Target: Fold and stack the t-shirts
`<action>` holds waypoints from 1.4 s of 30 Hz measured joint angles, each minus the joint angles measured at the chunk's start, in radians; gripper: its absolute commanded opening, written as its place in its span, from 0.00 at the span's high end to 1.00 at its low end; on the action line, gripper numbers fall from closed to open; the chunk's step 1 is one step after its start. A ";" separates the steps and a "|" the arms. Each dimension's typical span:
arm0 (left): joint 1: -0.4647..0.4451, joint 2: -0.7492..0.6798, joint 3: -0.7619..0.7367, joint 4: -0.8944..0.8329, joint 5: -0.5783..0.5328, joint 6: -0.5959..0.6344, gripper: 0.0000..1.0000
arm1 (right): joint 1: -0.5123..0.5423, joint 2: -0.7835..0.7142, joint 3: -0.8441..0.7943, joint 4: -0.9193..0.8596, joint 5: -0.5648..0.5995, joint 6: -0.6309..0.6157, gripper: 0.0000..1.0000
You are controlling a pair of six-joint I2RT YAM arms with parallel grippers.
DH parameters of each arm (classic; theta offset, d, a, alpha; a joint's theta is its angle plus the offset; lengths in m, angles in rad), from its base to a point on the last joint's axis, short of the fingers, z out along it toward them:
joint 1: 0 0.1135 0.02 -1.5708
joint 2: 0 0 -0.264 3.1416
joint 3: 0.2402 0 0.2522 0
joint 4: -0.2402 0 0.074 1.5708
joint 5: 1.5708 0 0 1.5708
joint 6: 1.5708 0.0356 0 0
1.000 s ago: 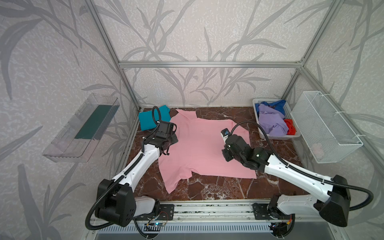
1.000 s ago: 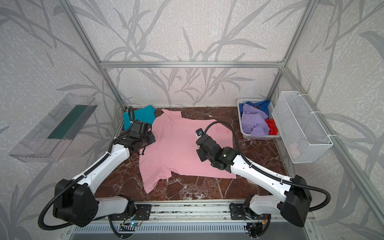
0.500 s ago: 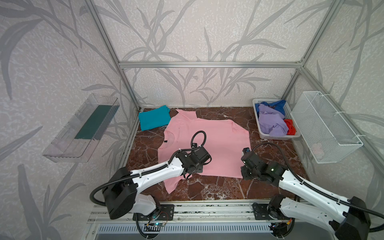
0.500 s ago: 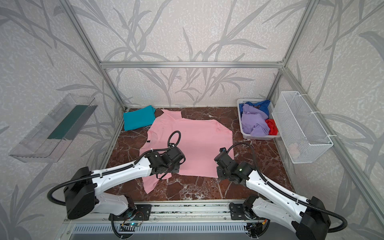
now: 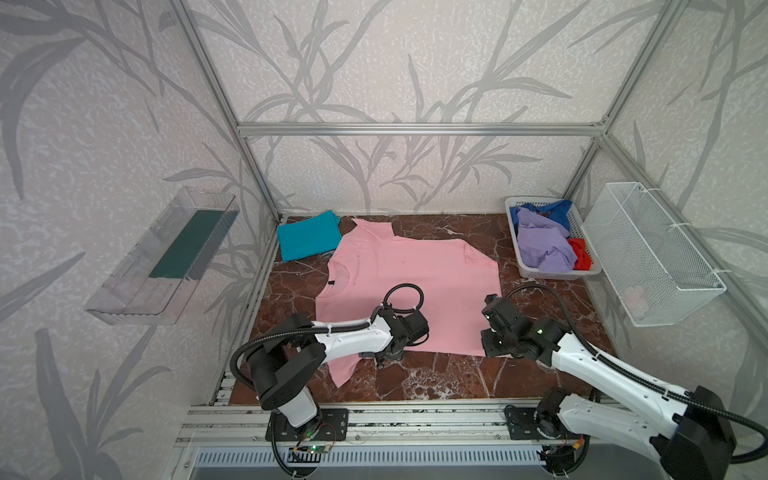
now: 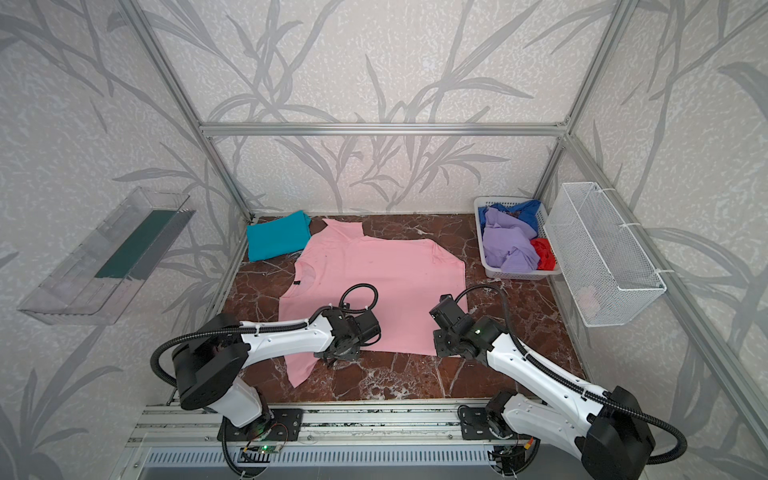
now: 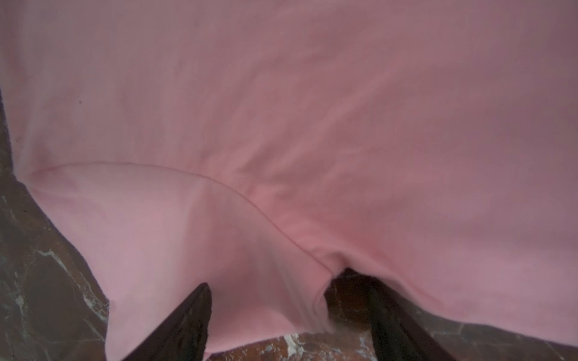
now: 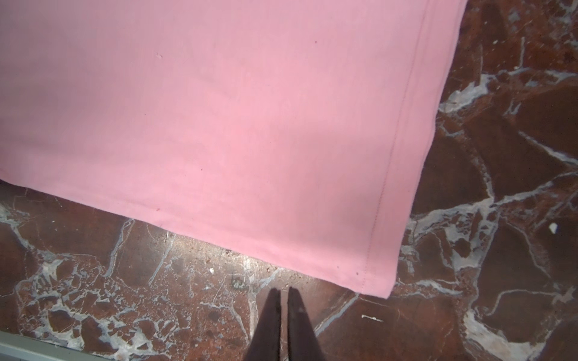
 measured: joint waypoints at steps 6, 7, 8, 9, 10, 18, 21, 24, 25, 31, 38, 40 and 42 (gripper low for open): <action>0.001 0.000 -0.017 -0.006 0.010 0.003 0.94 | -0.035 0.001 0.001 0.000 -0.021 0.006 0.89; 0.001 -0.005 -0.016 -0.011 0.010 0.002 1.00 | -0.040 0.004 0.003 -0.001 -0.024 0.005 0.89; 0.001 -0.014 -0.016 -0.020 0.010 0.007 1.00 | -0.044 0.009 0.006 -0.002 -0.024 0.003 0.89; 0.001 -0.026 -0.015 -0.031 0.008 0.008 1.00 | -0.045 0.014 0.011 -0.003 -0.025 0.001 0.89; 0.001 -0.043 -0.011 -0.048 0.009 0.009 1.00 | -0.046 0.022 0.020 -0.005 -0.024 -0.002 0.89; 0.002 -0.166 0.051 -0.138 0.049 0.028 1.00 | -0.051 0.050 0.061 -0.019 -0.014 -0.024 0.89; 0.001 -0.179 0.051 -0.149 0.090 0.029 1.00 | -0.055 0.050 0.061 -0.031 -0.012 -0.026 0.89; -0.001 -0.182 0.050 -0.151 0.132 0.029 1.00 | -0.061 0.050 0.061 -0.044 -0.004 -0.030 0.89; -0.001 -0.183 0.048 -0.151 0.146 0.029 0.97 | -0.063 0.051 0.061 -0.046 -0.002 -0.032 0.89; -0.002 -0.188 0.033 -0.186 0.206 0.033 0.48 | -0.067 0.073 0.061 -0.053 0.004 -0.037 0.86; 0.002 -0.243 0.153 -0.303 0.146 0.061 0.44 | -0.087 0.109 0.074 -0.054 0.012 -0.043 0.81; 0.017 -0.272 0.208 -0.291 0.111 0.081 0.44 | -0.094 0.126 0.091 -0.053 0.015 -0.047 0.77; 0.059 -0.304 0.233 -0.259 0.096 0.108 0.44 | -0.099 0.146 0.111 -0.046 0.020 -0.050 0.70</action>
